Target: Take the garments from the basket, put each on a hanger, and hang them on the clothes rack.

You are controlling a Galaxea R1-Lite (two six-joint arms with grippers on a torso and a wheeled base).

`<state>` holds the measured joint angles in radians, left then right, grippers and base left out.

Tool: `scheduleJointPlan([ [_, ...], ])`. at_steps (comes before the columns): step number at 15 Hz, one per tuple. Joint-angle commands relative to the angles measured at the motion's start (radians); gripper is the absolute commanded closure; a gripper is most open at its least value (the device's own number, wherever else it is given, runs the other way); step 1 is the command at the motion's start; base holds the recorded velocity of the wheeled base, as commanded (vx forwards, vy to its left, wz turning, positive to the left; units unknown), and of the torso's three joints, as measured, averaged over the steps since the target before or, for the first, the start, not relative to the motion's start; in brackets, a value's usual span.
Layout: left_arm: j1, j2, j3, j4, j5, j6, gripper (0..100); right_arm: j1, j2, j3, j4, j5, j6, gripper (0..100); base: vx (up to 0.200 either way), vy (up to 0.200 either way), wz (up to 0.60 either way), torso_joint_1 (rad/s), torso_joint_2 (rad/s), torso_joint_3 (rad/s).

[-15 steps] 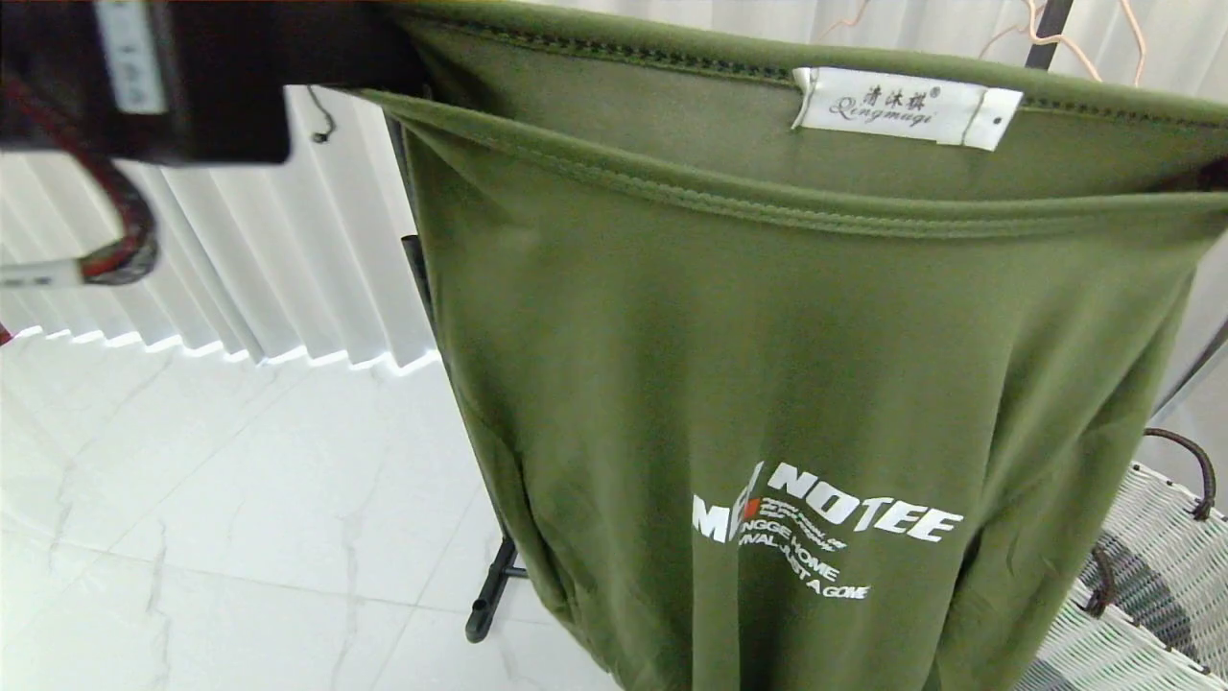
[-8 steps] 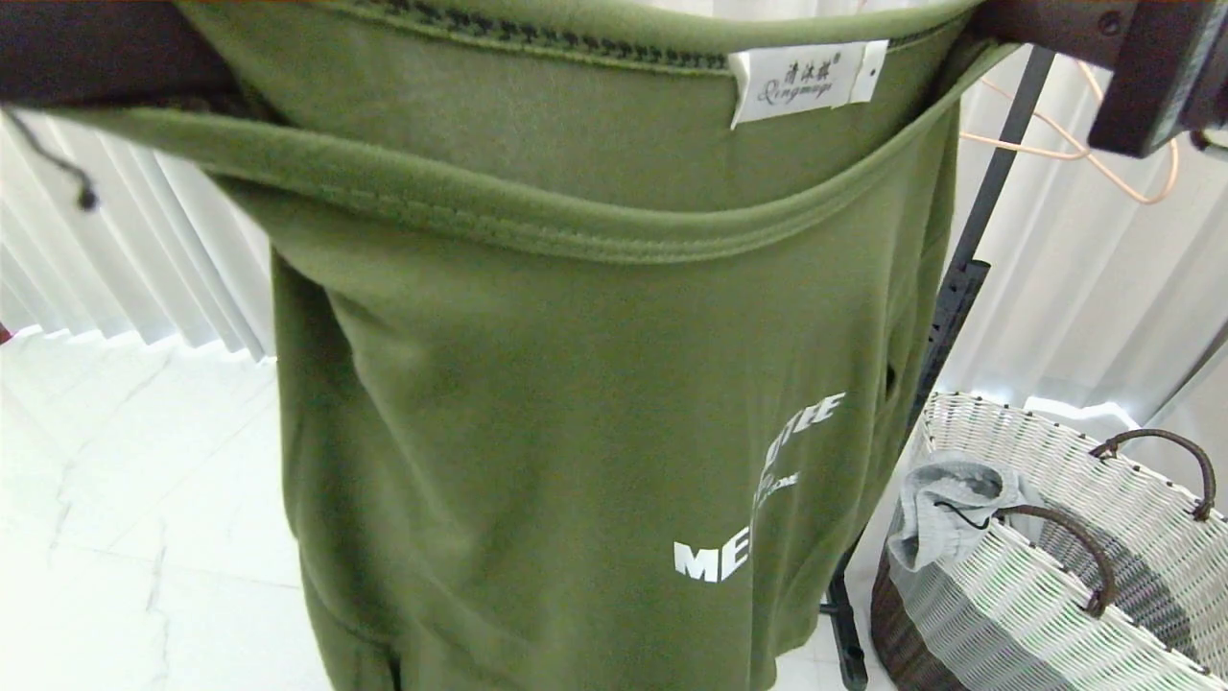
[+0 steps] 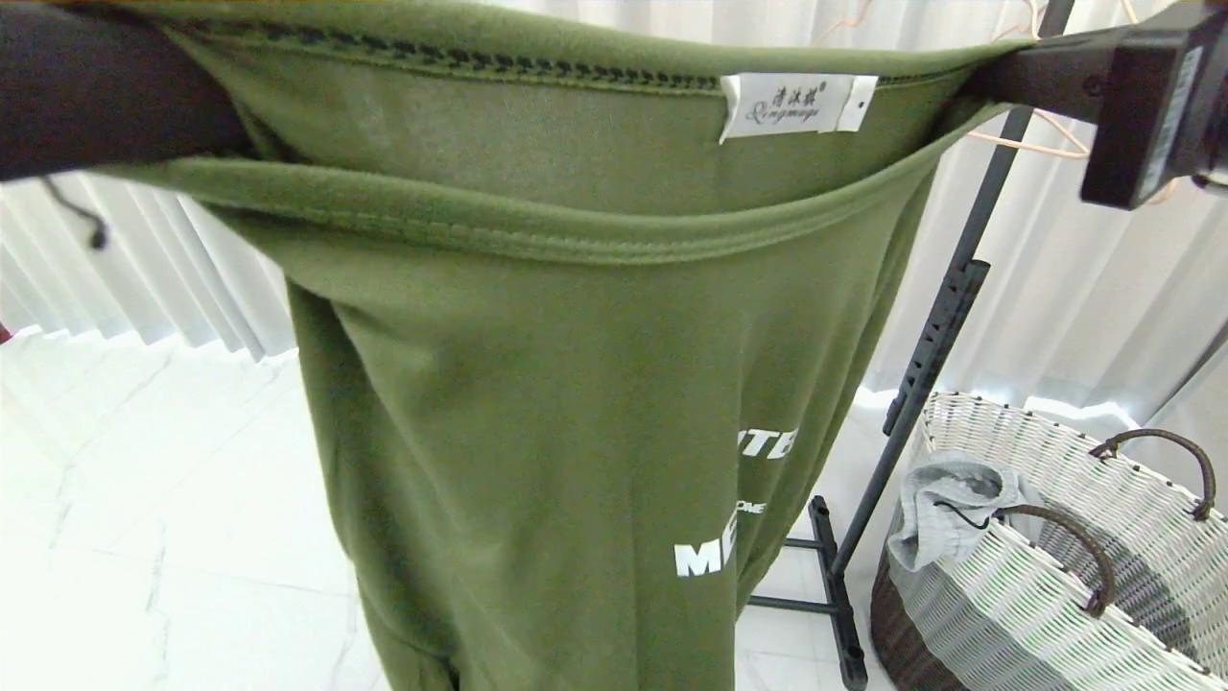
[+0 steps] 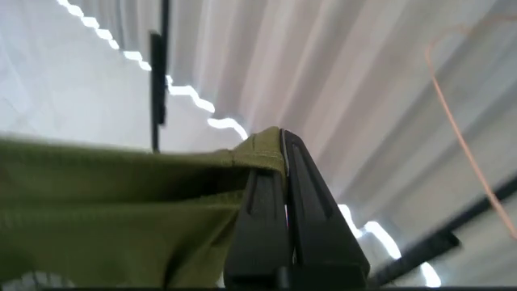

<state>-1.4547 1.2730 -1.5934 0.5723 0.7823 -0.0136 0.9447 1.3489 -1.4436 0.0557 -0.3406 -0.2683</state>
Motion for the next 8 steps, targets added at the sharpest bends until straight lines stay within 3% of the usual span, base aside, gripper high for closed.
scheduleJointPlan([
  [1, 0.172, 0.029, -0.005, -0.011, 0.012, 0.050, 100, -0.044, -0.077, -0.054, 0.087, -0.001, 0.001, 100, 0.000, 0.000, 0.00, 0.000, 0.00, 0.000],
  [3, 0.214, 0.060, 0.009, -0.088, 0.014, 0.052, 100, -0.050, -0.148, -0.021, 0.194, -0.001, 0.008, 100, 0.000, 0.000, 0.00, 0.000, 0.00, 0.000],
  [8, 0.214, 0.112, 0.003, -0.195, 0.017, 0.060, 100, -0.046, -0.175, 0.012, 0.205, -0.003, 0.004, 100, 0.000, 0.000, 0.00, 0.000, 0.00, 0.000],
])
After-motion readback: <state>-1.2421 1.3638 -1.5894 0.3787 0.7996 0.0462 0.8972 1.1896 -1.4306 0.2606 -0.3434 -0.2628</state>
